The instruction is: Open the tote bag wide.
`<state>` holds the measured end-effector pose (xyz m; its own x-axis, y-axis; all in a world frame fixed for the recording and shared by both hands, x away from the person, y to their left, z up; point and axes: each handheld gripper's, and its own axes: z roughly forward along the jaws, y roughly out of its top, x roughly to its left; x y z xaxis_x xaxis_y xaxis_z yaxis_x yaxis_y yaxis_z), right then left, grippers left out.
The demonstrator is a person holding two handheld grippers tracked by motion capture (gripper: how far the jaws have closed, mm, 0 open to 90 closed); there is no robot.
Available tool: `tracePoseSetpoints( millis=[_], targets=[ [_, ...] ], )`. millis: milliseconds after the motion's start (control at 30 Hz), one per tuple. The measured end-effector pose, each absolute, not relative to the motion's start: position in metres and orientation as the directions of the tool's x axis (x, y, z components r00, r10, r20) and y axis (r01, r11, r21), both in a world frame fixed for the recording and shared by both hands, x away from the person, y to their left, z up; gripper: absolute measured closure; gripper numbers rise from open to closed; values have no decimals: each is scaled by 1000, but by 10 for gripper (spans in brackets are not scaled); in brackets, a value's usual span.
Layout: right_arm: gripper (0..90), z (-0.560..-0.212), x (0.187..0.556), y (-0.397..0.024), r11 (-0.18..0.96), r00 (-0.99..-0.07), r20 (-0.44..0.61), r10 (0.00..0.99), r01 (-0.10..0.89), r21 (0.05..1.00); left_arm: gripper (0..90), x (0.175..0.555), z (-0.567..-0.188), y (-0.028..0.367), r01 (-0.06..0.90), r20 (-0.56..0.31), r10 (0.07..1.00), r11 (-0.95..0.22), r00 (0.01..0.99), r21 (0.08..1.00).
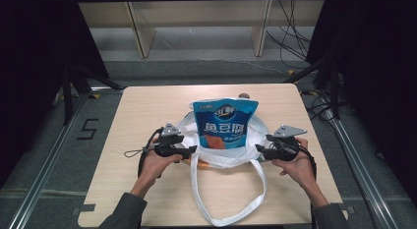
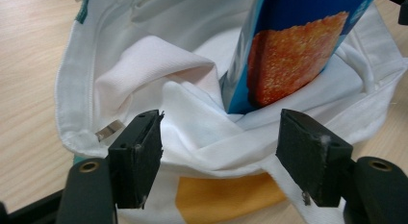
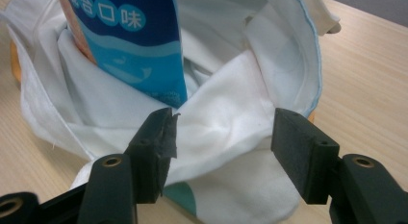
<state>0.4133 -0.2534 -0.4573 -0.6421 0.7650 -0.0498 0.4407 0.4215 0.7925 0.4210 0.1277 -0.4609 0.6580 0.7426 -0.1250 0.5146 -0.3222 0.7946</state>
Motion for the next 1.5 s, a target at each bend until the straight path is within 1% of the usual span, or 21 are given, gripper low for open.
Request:
tracePoseSetpoints(
  millis=[67,267,300,333,400,500,533,567,633,700,733,900,933,1000,1167,1233,1300,1333,1433,1467,1500],
  targets=[
    [408,-457,411,-254,413,-640,-31,768,457,787,310,418,-461,126,503,-116,738,-327,665,800],
    [404,-454,407,-256,434,-656,-58,753,429,792,295,406,-457,125,499,-111,732,-338,673,798],
    [403,-454,404,-253,410,-643,-33,765,447,795,295,405,-456,126,495,-105,732,-340,673,799],
    [401,-454,405,-255,429,-656,-58,752,422,799,294,403,-455,127,492,-104,739,-331,666,805],
    [400,-453,401,-254,412,-653,-36,757,434,801,295,400,-454,130,492,-115,743,-312,659,813],
    [397,-451,399,-257,421,-662,-54,748,411,809,294,395,-453,136,485,-92,735,-342,671,805],
    [396,-451,398,-257,426,-662,-62,747,405,809,294,392,-455,136,489,-95,745,-330,660,808],
    [396,-451,395,-256,410,-653,-39,756,425,807,295,391,-456,137,487,-93,740,-337,667,805],
    [392,-451,392,-257,422,-657,-55,752,416,805,294,387,-459,139,479,-77,734,-356,675,802],
    [388,-451,387,-256,413,-651,-36,758,436,800,294,384,-462,140,485,-78,743,-350,665,802],
    [387,-451,386,-256,426,-661,-57,748,413,805,294,382,-463,141,487,-83,740,-349,667,801],
    [378,-450,379,-257,437,-673,-69,736,395,808,287,372,-462,145,484,-103,748,-312,656,818],
    [376,-450,377,-256,442,-678,-69,732,395,805,287,370,-462,146,476,-83,744,-334,663,813],
    [370,-451,373,-255,440,-678,-63,732,400,804,284,366,-462,144,472,-85,741,-330,666,818],
    [361,-453,365,-252,450,-696,-73,714,377,809,235,357,-463,143,459,-90,726,-329,682,825],
    [360,-453,357,-250,433,-688,-39,724,410,802,218,353,-464,143,454,-96,727,-315,680,833],
    [358,-454,354,-250,441,-694,-55,718,392,807,204,351,-464,145,453,-86,719,-336,690,825],
    [357,-454,354,-251,457,-705,-66,706,383,803,197,349,-466,144,456,-101,721,-317,686,832],
    [354,-456,349,-251,455,-706,-61,705,385,803,194,345,-469,146,455,-106,716,-316,690,832],
    [354,-456,346,-250,443,-700,-44,713,400,803,194,344,-469,149,455,-89,709,-345,699,821],
    [353,-457,346,-251,456,-709,-62,703,383,803,194,342,-471,148,457,-101,715,-325,692,828]
  ],
)
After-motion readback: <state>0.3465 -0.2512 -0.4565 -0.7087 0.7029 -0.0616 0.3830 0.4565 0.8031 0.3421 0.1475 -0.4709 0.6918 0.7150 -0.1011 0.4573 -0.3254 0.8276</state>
